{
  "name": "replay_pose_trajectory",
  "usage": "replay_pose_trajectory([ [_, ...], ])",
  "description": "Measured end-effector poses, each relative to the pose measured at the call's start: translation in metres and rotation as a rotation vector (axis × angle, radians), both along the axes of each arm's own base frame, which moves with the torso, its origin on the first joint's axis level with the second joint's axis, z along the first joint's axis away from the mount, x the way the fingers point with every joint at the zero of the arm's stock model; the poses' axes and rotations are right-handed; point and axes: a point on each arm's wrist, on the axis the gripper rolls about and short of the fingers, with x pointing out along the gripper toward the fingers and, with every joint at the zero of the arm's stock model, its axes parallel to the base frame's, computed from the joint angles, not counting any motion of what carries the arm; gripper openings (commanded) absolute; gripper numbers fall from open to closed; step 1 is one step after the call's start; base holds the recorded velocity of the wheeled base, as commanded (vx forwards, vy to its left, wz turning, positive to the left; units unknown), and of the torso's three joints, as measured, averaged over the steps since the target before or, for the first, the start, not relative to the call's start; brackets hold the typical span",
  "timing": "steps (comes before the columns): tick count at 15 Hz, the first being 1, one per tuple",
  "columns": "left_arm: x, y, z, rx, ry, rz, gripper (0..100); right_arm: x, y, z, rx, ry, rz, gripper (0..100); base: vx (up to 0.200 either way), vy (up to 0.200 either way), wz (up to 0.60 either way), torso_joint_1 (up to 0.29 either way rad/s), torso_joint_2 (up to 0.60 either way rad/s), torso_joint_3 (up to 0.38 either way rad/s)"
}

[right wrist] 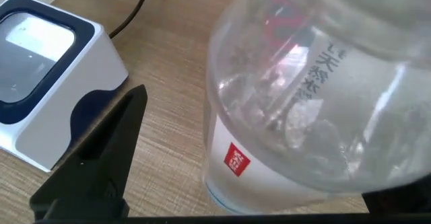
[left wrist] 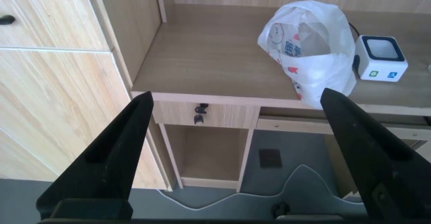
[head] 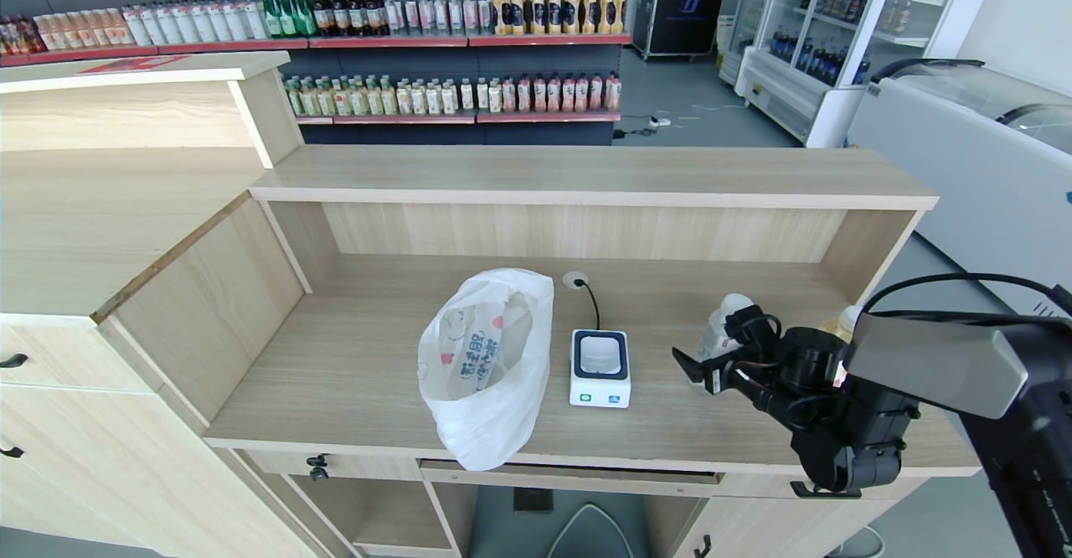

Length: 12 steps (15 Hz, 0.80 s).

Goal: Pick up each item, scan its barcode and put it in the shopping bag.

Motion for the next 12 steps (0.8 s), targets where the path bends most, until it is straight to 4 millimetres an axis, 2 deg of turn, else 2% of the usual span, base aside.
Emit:
replay_pose_trajectory([
  [2,0.0,0.0,0.0,0.0,0.0,0.0,100,0.006,0.004,0.0,0.005,-0.02,0.008,100,0.0,0.0,0.0,0.0,0.0,0.0],
  [3,0.0,0.0,0.0,0.0,0.0,0.0,100,0.01,0.005,0.0,0.007,-0.031,0.011,0,0.0,0.0,0.0,0.0,0.0,0.0],
  [12,0.0,0.0,0.0,0.0,0.0,0.0,100,0.014,0.004,-0.01,-0.004,-0.031,0.002,0,0.0,0.0,0.0,0.0,0.0,0.0],
])
